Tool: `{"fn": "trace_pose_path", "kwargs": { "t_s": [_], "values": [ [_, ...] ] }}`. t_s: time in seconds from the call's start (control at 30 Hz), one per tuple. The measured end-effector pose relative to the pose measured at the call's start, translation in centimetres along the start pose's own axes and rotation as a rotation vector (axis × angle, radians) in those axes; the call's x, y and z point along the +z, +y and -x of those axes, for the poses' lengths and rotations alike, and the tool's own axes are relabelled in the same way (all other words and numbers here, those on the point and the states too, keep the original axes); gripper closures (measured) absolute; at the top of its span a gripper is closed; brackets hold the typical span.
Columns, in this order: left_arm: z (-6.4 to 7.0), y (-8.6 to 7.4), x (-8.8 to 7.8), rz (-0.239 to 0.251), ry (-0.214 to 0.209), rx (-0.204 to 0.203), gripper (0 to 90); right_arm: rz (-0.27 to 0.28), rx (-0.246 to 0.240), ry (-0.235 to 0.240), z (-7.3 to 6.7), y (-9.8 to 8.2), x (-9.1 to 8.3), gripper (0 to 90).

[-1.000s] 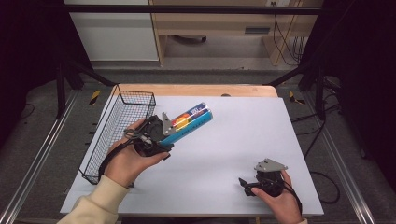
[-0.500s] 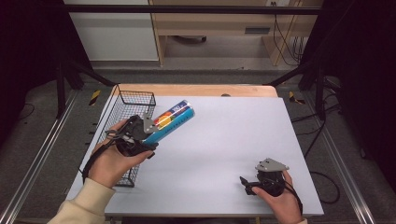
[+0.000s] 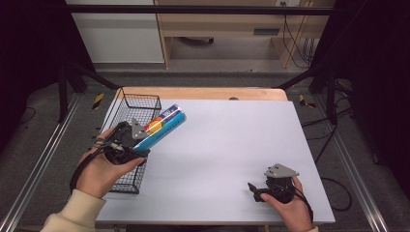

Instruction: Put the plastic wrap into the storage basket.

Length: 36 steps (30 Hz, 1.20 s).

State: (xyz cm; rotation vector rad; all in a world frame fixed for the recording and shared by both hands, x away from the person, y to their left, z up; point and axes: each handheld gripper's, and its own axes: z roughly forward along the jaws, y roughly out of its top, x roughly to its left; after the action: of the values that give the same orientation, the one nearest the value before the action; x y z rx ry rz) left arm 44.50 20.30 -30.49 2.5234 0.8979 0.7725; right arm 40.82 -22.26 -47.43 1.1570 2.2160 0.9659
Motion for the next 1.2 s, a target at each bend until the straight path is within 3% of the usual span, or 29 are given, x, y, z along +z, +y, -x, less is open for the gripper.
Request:
{"fn": "trace_pose_path", "kwargs": {
  "t_s": [0.57,1.2],
  "values": [
    [-0.8,-1.6,-0.8,-0.017,0.03,-0.02,31.7,0.001,0.006,-0.003,0.1,-0.1,-0.1,7.7],
    [-1.5,-2.7,-0.6,-0.057,0.059,-0.076,31.7,0.0,-0.002,-0.004,0.1,-0.1,-0.1,7.7]
  ]
}}
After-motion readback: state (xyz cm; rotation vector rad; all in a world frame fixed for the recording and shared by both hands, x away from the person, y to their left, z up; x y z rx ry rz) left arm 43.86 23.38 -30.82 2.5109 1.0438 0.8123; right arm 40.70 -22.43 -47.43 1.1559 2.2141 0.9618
